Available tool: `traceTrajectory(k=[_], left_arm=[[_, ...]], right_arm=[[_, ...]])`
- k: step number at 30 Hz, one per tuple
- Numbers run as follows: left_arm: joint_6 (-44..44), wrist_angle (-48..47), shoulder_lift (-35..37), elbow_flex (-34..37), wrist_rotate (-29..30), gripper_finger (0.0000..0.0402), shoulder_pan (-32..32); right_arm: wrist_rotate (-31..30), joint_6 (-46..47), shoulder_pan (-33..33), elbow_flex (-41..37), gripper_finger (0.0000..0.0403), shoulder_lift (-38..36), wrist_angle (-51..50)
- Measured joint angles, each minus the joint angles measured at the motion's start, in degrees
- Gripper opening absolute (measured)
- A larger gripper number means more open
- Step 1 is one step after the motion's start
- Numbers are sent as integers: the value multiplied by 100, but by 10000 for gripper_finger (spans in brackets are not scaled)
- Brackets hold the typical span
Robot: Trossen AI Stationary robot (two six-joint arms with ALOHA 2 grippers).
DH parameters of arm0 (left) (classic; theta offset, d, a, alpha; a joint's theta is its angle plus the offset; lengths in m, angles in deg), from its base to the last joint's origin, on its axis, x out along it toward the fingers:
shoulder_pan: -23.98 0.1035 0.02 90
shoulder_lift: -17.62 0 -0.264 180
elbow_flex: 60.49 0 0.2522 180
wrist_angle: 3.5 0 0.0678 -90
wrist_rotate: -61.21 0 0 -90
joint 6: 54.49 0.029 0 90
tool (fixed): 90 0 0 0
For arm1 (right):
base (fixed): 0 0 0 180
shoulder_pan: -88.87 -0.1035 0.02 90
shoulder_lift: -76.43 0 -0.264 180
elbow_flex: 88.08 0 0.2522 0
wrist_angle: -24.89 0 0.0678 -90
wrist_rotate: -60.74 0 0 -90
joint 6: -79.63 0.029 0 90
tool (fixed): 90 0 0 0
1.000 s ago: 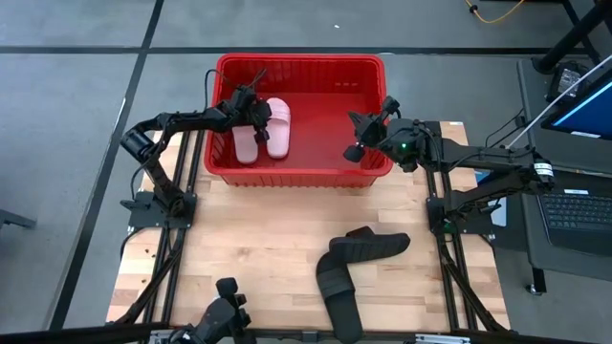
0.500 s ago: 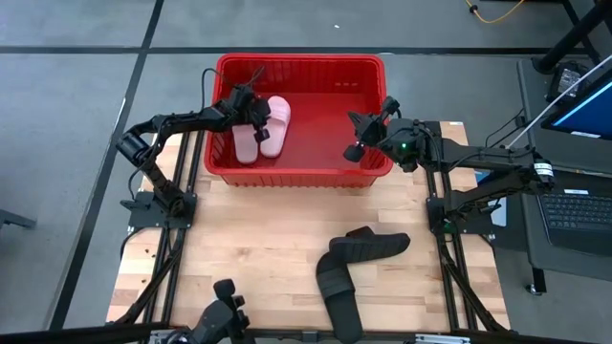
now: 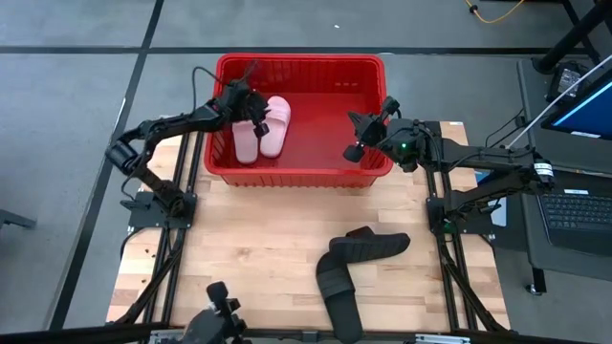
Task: Pick and place slides into bin
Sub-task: Put the bottom black slides into the red bin
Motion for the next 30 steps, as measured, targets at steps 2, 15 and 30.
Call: traceTrajectory(k=[2,15,30], left_arm=[[-2,10,300,0,0,80,-25],[45,-66,1992,-2,-190,2,-725],[-415,-989,3017,-2,-192,2,-2341]], right_arm=[[0,0,0,0,5,0,0],[0,-288,-64,2,4,-166,24],[898,446,-548,7,2,-808,-1245]])
